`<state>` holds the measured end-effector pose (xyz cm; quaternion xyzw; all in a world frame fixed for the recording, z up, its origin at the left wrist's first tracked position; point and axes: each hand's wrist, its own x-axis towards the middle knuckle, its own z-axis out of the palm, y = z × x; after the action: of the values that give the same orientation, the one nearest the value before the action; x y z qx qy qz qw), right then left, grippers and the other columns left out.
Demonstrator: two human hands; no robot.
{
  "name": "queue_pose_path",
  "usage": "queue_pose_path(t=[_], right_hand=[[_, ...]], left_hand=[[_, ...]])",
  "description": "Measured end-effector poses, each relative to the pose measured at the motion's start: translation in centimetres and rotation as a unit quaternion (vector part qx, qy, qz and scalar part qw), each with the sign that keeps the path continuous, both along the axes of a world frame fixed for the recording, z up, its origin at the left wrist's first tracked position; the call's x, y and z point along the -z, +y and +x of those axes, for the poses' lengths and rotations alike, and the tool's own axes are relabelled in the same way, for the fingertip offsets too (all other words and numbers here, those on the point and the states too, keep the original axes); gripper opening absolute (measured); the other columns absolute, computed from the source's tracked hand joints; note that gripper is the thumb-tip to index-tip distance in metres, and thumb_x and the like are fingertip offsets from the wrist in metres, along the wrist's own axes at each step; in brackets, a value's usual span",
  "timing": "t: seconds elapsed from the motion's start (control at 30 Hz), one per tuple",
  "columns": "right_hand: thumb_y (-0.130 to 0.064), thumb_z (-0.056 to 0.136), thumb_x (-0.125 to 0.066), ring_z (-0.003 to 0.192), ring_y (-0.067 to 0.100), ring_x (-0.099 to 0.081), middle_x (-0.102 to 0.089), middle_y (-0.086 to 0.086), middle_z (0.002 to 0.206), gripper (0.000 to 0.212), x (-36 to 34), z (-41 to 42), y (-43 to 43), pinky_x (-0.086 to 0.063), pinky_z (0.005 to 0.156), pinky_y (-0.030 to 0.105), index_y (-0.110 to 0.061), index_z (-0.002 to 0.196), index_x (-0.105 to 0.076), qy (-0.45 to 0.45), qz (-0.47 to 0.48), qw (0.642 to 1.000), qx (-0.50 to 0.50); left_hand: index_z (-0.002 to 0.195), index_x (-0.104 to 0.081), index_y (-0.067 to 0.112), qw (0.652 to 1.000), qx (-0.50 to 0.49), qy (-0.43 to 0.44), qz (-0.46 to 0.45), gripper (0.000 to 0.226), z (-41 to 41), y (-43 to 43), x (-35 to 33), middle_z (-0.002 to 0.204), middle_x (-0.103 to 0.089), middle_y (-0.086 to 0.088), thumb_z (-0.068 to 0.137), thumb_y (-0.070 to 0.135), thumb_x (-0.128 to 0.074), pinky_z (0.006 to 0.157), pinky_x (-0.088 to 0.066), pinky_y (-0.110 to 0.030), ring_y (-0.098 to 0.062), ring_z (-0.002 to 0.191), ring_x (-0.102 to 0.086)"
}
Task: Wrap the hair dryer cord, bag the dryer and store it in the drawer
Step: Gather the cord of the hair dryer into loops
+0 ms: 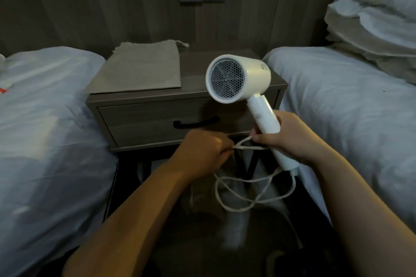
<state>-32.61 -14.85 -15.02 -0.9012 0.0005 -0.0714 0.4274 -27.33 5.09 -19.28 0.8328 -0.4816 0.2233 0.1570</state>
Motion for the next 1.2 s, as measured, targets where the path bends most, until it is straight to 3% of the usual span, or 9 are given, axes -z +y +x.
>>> queue_pose_path(t=[0.1,0.17,0.27,0.37,0.5,0.6,0.87,1.1,1.2], right_hand=[[-0.02,0.069,-0.079,0.06,0.004,-0.051,-0.056,-0.008,0.069,0.028,0.0,-0.1,0.8,-0.036,0.056,0.021,-0.027,0.068,-0.052,0.01,-0.055,0.998,-0.004],[-0.019,0.067,-0.08,0.063,0.006,-0.051,-0.055,-0.006,0.07,0.026,0.2,0.1,1.0,-0.037,0.058,0.023,-0.022,0.072,-0.054,0.002,-0.024,1.0,0.017],[-0.011,0.067,-0.08,0.062,0.012,-0.055,-0.058,-0.001,0.068,0.025,0.4,0.5,0.7,-0.046,0.06,0.027,-0.014,0.074,-0.056,-0.012,0.145,0.986,0.078],[-0.005,0.068,-0.078,0.053,0.012,-0.055,-0.056,0.003,0.063,0.026,0.5,1.0,-0.7,-0.048,0.056,0.028,-0.016,0.068,-0.054,-0.049,0.274,0.945,0.17],[-0.006,0.072,-0.075,0.04,0.007,-0.054,-0.055,0.011,0.066,0.022,0.6,1.0,-3.2,-0.047,0.045,0.022,-0.012,0.071,-0.054,-0.078,0.314,0.902,0.287],[-0.006,0.073,-0.073,0.05,0.012,-0.058,-0.058,0.016,0.073,0.02,1.0,0.8,-4.1,-0.052,0.051,0.025,-0.012,0.074,-0.054,-0.064,0.286,0.912,0.288],[-0.012,0.072,-0.074,0.081,0.011,-0.066,-0.074,-0.004,0.093,0.027,0.6,0.6,-1.9,-0.052,0.082,0.033,-0.01,0.098,-0.067,-0.06,0.124,0.979,0.148],[-0.024,0.066,-0.081,0.08,0.013,-0.059,-0.063,0.0,0.087,0.04,0.6,0.8,1.4,-0.047,0.069,0.031,-0.013,0.097,-0.058,-0.025,0.013,0.998,0.061],[-0.022,0.066,-0.081,0.081,0.018,-0.061,-0.065,0.004,0.089,0.039,0.6,1.0,1.5,-0.049,0.069,0.033,-0.012,0.097,-0.059,-0.026,0.071,0.993,0.086]], left_hand=[[0.073,-0.072,0.021,1.0,-0.008,0.004,-0.022,0.026,-0.2,-0.3,0.3,0.068,-0.069,0.004,0.078,0.033,-0.05,0.048,-0.047,-0.022,-0.017,0.059,-0.065],[0.078,-0.073,0.022,0.99,-0.031,0.109,-0.084,0.02,-0.3,-0.2,0.5,0.071,-0.068,0.002,0.08,0.032,-0.057,0.056,-0.047,-0.023,-0.015,0.064,-0.062],[0.081,-0.071,0.021,0.916,-0.048,0.362,-0.167,0.008,-0.3,-0.1,0.0,0.073,-0.067,0.001,0.084,0.021,-0.064,0.07,-0.053,-0.029,-0.012,0.07,-0.064],[0.084,-0.067,0.016,0.853,-0.033,0.478,-0.206,0.01,-0.2,0.7,-0.9,0.066,-0.066,-0.005,0.088,0.012,-0.059,0.067,-0.054,-0.024,-0.013,0.062,-0.066],[0.085,-0.067,0.017,0.806,-0.037,0.518,-0.284,0.02,0.9,2.4,-0.4,0.055,-0.061,-0.001,0.089,0.003,-0.054,0.065,-0.049,-0.039,-0.014,0.049,-0.057],[0.082,-0.068,0.016,0.798,-0.035,0.509,-0.322,0.025,1.0,2.0,-0.4,0.05,-0.06,0.0,0.086,-0.004,-0.054,0.051,-0.046,-0.024,-0.01,0.042,-0.051],[0.091,-0.07,0.014,0.861,-0.009,0.392,-0.323,0.024,-0.5,0.0,-1.2,0.056,-0.062,0.008,0.081,-0.007,-0.062,0.048,-0.043,-0.011,0.001,0.044,-0.053],[0.084,-0.07,0.023,0.888,0.011,0.341,-0.308,0.024,-1.6,-0.9,-1.5,0.065,-0.065,0.021,0.082,0.0,-0.065,0.061,-0.046,-0.007,0.006,0.062,-0.063],[0.077,-0.067,0.019,0.832,-0.01,0.448,-0.328,0.021,-0.9,-0.3,-1.6,0.056,-0.066,0.009,0.081,-0.002,-0.064,0.05,-0.047,-0.014,-0.002,0.048,-0.059]])
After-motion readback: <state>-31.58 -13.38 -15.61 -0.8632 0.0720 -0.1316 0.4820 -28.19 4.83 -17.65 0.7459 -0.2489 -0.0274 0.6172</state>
